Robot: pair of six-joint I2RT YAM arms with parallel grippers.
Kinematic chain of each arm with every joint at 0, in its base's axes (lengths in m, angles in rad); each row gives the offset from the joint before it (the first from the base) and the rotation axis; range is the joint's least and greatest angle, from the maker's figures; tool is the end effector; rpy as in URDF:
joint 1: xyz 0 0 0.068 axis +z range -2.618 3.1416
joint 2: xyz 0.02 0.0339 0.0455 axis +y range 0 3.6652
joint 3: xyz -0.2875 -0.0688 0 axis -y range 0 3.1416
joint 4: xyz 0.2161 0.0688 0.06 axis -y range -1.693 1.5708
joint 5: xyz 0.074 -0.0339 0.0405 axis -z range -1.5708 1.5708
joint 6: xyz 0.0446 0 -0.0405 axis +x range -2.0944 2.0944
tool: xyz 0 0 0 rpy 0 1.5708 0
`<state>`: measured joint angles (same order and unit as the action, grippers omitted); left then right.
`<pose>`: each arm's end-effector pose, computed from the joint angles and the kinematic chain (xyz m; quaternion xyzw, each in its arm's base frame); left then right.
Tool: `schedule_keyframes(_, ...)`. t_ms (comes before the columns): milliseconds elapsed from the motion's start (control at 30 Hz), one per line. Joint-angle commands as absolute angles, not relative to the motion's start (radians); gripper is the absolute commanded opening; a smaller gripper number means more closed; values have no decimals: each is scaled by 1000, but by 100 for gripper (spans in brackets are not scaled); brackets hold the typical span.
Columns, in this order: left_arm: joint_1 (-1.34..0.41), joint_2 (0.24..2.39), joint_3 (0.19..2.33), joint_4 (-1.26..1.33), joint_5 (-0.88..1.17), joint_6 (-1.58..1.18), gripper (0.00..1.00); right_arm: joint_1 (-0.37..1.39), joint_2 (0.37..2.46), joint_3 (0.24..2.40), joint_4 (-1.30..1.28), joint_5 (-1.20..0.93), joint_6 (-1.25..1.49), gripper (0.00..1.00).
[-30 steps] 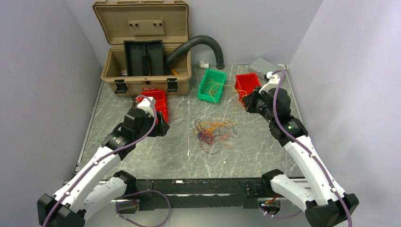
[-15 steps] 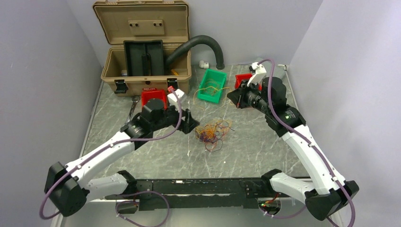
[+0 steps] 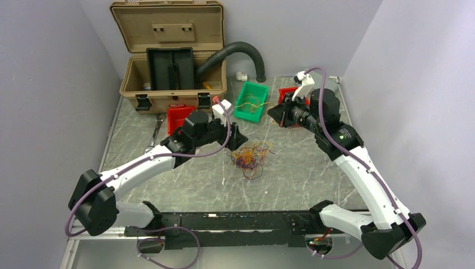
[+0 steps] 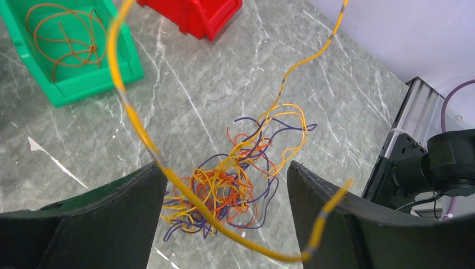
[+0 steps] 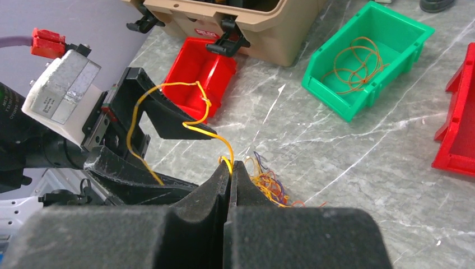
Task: Untangle the cables
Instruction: Untie the cable.
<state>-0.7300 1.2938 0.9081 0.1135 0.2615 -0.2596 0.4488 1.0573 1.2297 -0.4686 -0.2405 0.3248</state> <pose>0.1987 -0.1933 0.3329 0.2607 0.7496 -0.3761 0.4783 0.1698 0.0936 0.4259 -0.1207 0.7919 0.3121 0.5107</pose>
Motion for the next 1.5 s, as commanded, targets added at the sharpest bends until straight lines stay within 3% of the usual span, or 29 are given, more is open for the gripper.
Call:
schedule_keyframes(0,-733,1319,921,188,291,-243,79,455,1054,1257,-440,-267,337,0)
schedule_keyframes(333,-754,1533,1005,211,387,-258,76,456,1067,1287,-432,-284,349,0)
schedule_keyframes(533,-764,1732,1085,159,444,-321,57,456,1054,1299,-440,-246,356,0)
schedule_keyframes(600,-767,1771,1061,189,484,-339,42,456,1043,1303,-448,-212,353,0)
schedule_keyframes(700,-766,1779,1009,202,489,-350,3,454,1024,1324,-484,-63,343,0)
schedule_keyframes(733,-765,1768,993,179,460,-351,0,454,1014,1331,-499,27,345,0)
schedule_keyframes(867,-726,1696,888,114,339,-374,0,447,955,1342,-535,429,366,0)
schedule_keyframes(1000,-641,1603,779,92,319,-420,0,440,881,1331,-519,699,381,0)
schedule_keyframes(1133,-583,1500,714,-6,221,-442,0,439,820,1311,-490,886,389,0)
schedule_keyframes(1333,-537,1341,652,-233,-151,-550,0,439,742,1275,-496,1215,508,0)
schedule_keyframes(1467,-500,1213,599,-299,-247,-600,0,438,697,1230,-396,1276,443,0)
